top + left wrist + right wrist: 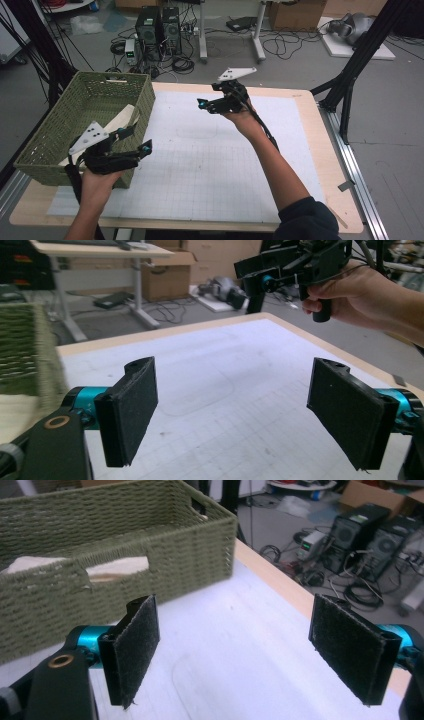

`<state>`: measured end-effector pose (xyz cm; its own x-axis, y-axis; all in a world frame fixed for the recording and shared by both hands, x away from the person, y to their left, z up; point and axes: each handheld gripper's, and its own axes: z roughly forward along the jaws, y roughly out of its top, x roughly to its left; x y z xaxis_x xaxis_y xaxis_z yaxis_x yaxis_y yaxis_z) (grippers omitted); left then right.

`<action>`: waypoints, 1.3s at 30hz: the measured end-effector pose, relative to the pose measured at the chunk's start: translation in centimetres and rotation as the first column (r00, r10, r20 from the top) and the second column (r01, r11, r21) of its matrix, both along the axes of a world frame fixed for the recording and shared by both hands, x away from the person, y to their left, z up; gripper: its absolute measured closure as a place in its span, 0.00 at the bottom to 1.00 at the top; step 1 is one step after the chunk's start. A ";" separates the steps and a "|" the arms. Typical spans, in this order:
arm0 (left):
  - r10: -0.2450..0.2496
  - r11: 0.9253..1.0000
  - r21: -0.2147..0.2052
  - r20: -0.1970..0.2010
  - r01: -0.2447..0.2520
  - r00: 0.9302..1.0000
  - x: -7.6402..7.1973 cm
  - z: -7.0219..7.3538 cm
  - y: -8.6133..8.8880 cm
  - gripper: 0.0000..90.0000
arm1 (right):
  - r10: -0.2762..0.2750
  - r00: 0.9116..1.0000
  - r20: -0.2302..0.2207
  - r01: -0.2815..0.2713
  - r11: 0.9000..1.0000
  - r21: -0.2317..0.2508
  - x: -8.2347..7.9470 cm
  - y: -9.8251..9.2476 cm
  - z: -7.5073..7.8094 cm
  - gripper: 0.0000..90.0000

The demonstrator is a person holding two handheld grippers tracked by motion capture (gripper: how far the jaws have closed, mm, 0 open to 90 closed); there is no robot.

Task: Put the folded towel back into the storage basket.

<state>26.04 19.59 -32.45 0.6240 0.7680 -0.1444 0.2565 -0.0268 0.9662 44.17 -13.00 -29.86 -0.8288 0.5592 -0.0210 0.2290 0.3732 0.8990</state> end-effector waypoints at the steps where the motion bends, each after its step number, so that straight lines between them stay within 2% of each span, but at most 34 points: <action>1: -0.012 1.000 -0.001 -0.004 0.012 1.000 0.2 -0.1 -0.4 0.23 | -0.007 1.000 -0.002 0.007 1.000 0.000 -0.2 -0.6 -0.1 0.21; 5: -0.058 0.998 -0.011 -0.011 0.057 0.998 0.9 -0.6 -2.1 0.22 | -0.043 0.999 -0.015 0.043 0.999 -0.001 -1.1 -3.1 -0.9 0.21; 7: -0.084 0.996 -0.023 -0.017 0.084 0.996 1.2 -0.9 -3.0 0.22 | -0.068 0.997 -0.028 0.068 0.998 -0.003 -1.9 -5.1 -1.5 0.21; 8: -0.096 0.995 -0.023 -0.021 0.096 0.995 1.3 -1.0 -3.4 0.22 | -0.068 0.997 -0.028 0.068 0.998 -0.003 -1.9 -5.1 -1.5 0.21; 10: -0.126 0.992 -0.026 -0.024 0.125 0.992 1.7 -1.3 -4.3 0.22 | -0.093 0.995 -0.026 0.093 0.996 0.002 -3.0 -7.0 -2.0 0.21; 12: -0.151 0.988 -0.033 -0.026 0.150 0.988 2.0 -1.7 -5.2 0.22 | -0.104 0.994 -0.025 0.104 0.994 0.008 -3.7 -8.1 -2.3 0.21; 13: -0.162 0.986 -0.028 -0.025 0.161 0.986 2.1 -2.0 -5.6 0.22 | -0.104 0.994 -0.025 0.104 0.994 0.008 -3.7 -8.1 -2.3 0.21; 14: -0.167 0.986 -0.028 -0.021 0.167 0.986 2.3 -2.2 -6.0 0.22 | -0.121 0.993 -0.013 0.121 0.993 0.008 -4.5 -9.3 -2.7 0.21; 17: -0.189 0.981 -0.043 -0.017 0.188 0.982 2.8 -3.0 -7.1 0.22 | -0.139 0.990 -0.016 0.139 0.990 0.003 -5.2 -10.4 -3.1 0.21; 18: -0.193 0.981 -0.041 -0.017 0.192 0.981 3.0 -3.2 -7.4 0.22 | -0.160 0.987 -0.018 0.160 0.987 -0.001 -5.8 -11.4 -3.5 0.21; 19: -0.198 0.980 -0.037 -0.017 0.197 0.980 3.1 -3.4 -7.7 0.22 | -0.160 0.987 -0.018 0.160 0.987 -0.001 -5.8 -11.4 -3.5 0.21; 20: -0.199 0.980 -0.024 -0.015 0.199 0.980 3.2 -3.6 -8.0 0.22 | -0.175 0.984 -0.012 0.175 0.985 -0.004 -6.3 -12.5 -3.9 0.21; 21: -0.199 0.980 -0.006 -0.015 0.199 0.980 3.3 -3.8 -8.3 0.22 | -0.175 0.984 -0.012 0.175 0.985 -0.004 -6.3 -12.5 -3.9 0.21; 24: -0.207 0.978 0.016 -0.020 0.208 0.978 3.6 -4.5 -9.1 0.22 | -0.216 0.976 -0.017 0.216 0.976 -0.005 -7.5 -14.6 -4.7 0.21; 27: -0.205 0.978 0.027 -0.026 0.205 0.978 3.8 -5.3 -9.6 0.22 | -0.231 0.973 -0.019 0.231 0.973 -0.004 -8.2 -15.5 -5.1 0.21; 31: -0.228 0.973 0.040 -0.025 0.228 0.973 3.9 -6.2 -10.0 0.23 | -0.278 0.961 -0.015 0.278 0.961 -0.014 -10.2 -17.5 -6.5 0.21; 35: -0.251 0.967 0.031 -0.025 0.252 0.968 3.8 -7.0 -10.1 0.23 | -0.299 0.954 -0.026 0.299 0.954 -0.008 -11.3 -18.5 -7.3 0.21; 37: -0.263 0.964 0.033 -0.022 0.263 0.965 3.7 -7.4 -10.1 0.23 | -0.308 0.951 -0.023 0.308 0.951 0.007 -12.1 -19.3 -7.8 0.21; 38: -0.263 0.964 0.037 -0.023 0.263 0.965 3.7 -7.5 -10.1 0.23 | -0.330 0.944 -0.025 0.331 0.943 0.026 -12.8 -19.9 -8.1 0.21; 39: -0.262 0.964 0.038 -0.019 0.262 0.965 3.6 -7.7 -10.0 0.23 | -0.340 0.940 -0.028 0.340 0.940 0.034 -13.3 -20.3 -8.3 0.21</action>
<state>29.67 9.56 -40.17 0.8024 0.5832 -0.1264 0.2481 -0.1334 0.9595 30.92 -33.25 -38.21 -0.5892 0.8077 0.0208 0.3555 0.2360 0.9044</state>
